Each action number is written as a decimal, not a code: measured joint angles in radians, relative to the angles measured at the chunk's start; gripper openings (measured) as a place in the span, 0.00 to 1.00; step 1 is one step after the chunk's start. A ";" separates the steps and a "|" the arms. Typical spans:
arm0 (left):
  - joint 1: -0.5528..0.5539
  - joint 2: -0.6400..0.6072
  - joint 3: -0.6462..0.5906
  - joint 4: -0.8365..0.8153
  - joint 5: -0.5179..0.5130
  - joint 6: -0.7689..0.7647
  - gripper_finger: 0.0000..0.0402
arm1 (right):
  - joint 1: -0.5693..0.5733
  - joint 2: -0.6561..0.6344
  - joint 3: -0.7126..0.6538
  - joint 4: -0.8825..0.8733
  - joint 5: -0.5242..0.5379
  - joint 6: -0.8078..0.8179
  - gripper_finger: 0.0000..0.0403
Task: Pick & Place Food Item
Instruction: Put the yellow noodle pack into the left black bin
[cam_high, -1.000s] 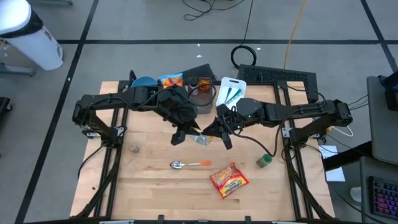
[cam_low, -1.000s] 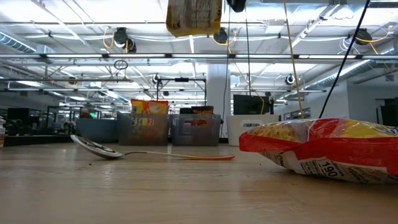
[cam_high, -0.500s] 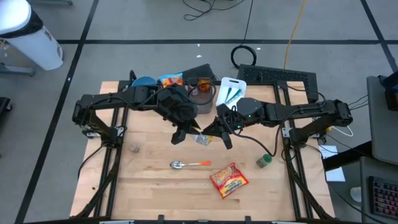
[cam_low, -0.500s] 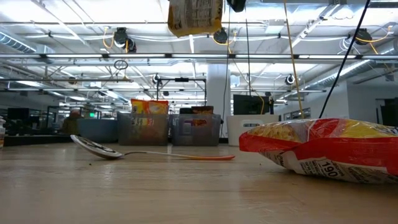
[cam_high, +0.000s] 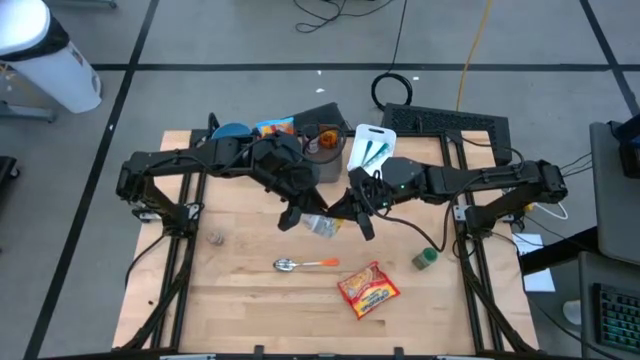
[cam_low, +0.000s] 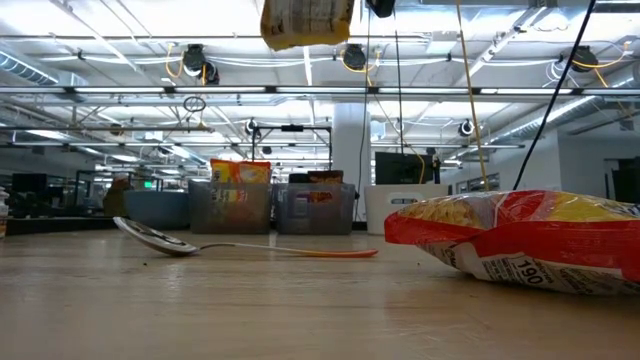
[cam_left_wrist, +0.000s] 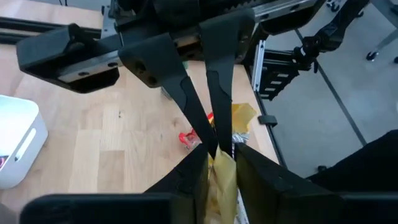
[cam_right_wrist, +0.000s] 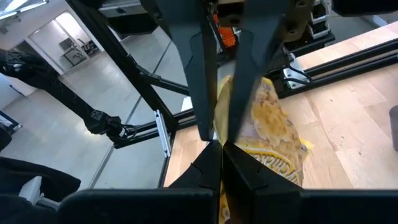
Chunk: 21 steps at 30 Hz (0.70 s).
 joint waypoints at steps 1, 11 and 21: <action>0.000 0.000 0.000 -0.002 0.001 0.001 0.19 | 0.000 0.000 0.000 0.000 0.000 0.000 0.00; 0.001 -0.007 0.000 -0.008 0.026 0.010 0.05 | 0.000 0.001 0.000 0.004 0.000 0.004 0.00; 0.014 -0.022 0.000 -0.082 0.020 0.002 0.27 | 0.000 0.001 0.000 -0.001 0.000 0.004 0.00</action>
